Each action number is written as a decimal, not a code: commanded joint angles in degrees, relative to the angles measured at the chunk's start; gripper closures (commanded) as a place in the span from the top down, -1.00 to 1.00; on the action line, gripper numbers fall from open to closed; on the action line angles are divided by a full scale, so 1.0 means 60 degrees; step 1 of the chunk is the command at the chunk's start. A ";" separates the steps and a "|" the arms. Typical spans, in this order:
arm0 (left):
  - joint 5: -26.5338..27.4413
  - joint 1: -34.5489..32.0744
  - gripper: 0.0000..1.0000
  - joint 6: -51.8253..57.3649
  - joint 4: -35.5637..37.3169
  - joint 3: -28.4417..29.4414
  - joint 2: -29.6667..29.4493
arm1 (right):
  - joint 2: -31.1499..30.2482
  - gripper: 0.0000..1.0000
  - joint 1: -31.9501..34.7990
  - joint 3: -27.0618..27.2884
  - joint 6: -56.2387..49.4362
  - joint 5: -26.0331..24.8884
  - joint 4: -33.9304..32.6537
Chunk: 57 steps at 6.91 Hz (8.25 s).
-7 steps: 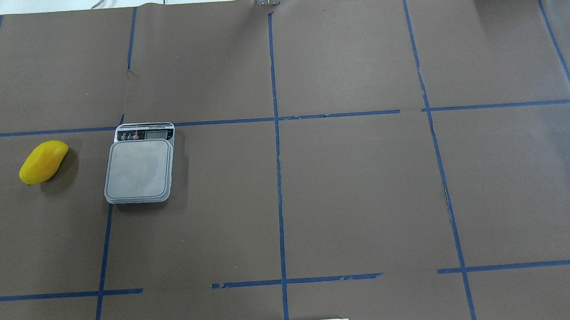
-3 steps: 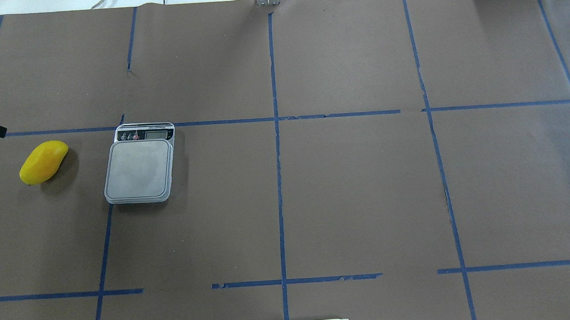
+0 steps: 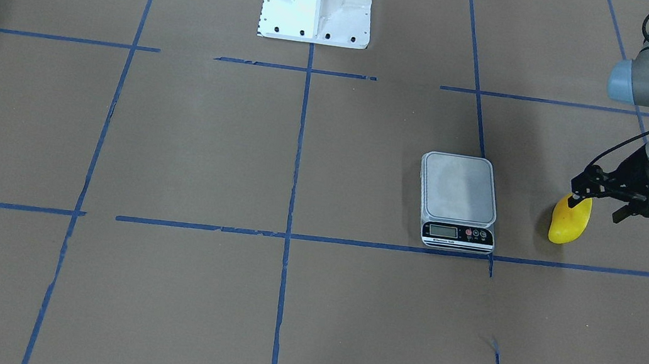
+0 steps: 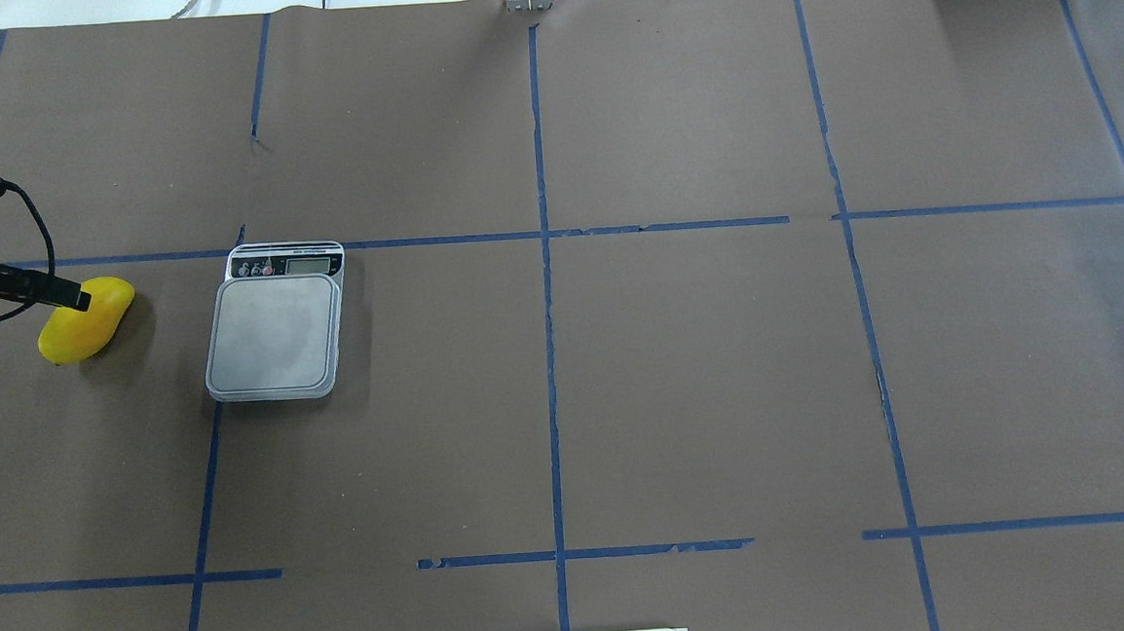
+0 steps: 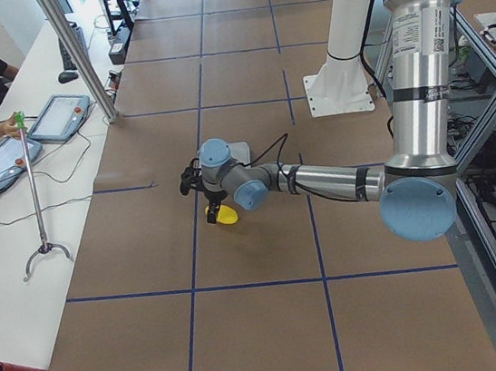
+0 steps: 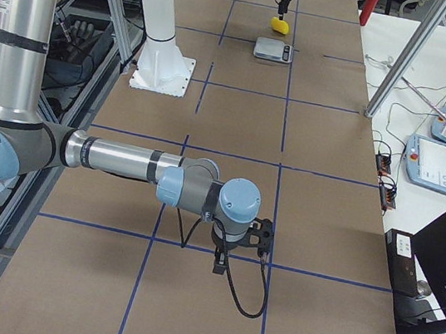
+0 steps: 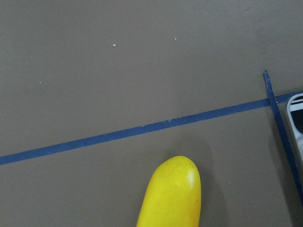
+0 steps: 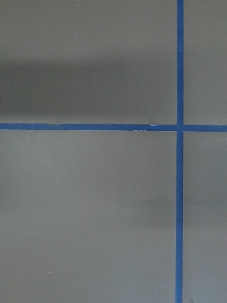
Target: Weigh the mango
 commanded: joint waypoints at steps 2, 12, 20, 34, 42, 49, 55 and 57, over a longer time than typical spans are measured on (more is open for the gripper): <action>0.0287 0.0750 1.00 -0.0323 -0.0185 0.0579 -0.0212 | 0.0000 1.00 0.0000 0.0014 0.0003 0.0000 0.0000; -0.0109 -0.2593 -1.00 0.3009 0.6786 -0.4114 -0.0677 | 0.0000 1.00 0.0000 0.0014 0.0003 0.0000 0.0000; -0.0098 0.1082 -1.00 -0.2740 0.6733 -0.3776 -0.3244 | 0.0000 1.00 0.0000 -0.0001 0.0003 0.0000 0.0000; 0.0887 0.2084 1.00 -0.3400 0.3037 -0.1163 -0.2409 | 0.0000 1.00 0.0000 0.0014 0.0003 0.0000 0.0000; 0.0873 -0.0410 1.00 -0.0638 0.5638 -0.4439 -0.2306 | 0.0000 1.00 0.0000 -0.0001 0.0003 0.0000 0.0000; -0.1353 -0.5781 1.00 0.8286 0.7098 -0.0711 -0.0294 | 0.0000 1.00 0.0000 -0.0001 -0.0012 0.0000 0.0000; -0.1368 -0.5768 1.00 0.8013 0.5381 0.0112 0.1004 | 0.0000 1.00 0.0000 -0.0001 0.0003 0.0000 0.0000; -0.1383 -0.5768 1.00 0.6710 0.5367 0.0054 0.0946 | 0.0000 1.00 0.0000 0.0014 0.0002 0.0000 0.0000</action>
